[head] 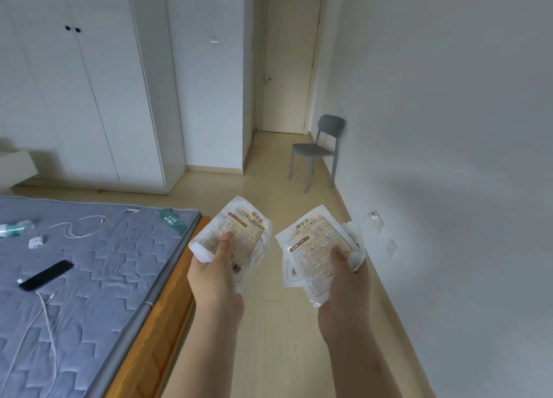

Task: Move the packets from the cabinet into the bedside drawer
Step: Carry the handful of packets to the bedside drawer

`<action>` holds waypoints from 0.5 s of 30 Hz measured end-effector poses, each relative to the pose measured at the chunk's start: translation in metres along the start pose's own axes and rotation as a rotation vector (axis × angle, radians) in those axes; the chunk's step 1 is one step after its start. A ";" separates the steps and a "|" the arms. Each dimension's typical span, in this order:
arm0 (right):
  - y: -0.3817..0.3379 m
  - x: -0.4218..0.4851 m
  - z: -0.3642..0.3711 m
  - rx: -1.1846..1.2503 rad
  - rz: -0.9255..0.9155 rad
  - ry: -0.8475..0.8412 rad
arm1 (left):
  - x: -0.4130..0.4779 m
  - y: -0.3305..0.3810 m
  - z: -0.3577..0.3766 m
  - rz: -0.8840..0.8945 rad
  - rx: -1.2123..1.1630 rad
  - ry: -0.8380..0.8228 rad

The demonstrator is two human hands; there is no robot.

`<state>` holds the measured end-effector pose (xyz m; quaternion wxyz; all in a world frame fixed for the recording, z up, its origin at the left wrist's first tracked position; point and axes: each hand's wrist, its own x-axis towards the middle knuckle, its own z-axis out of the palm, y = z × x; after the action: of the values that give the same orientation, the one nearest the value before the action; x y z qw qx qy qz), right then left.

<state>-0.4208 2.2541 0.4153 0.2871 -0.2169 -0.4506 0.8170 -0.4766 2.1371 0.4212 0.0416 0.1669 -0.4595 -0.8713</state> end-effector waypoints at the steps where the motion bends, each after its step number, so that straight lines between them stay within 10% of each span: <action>1: 0.009 0.018 0.012 -0.020 0.028 -0.013 | 0.021 0.000 0.003 0.005 -0.019 0.035; 15: 0.108 0.254 0.242 0.009 0.070 -0.111 | 0.338 0.054 0.088 0.105 -0.070 0.042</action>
<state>-0.7866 2.2284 0.4191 0.2340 -0.1856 -0.4541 0.8394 -0.8281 2.0988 0.4250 0.1027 0.1591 -0.4359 -0.8799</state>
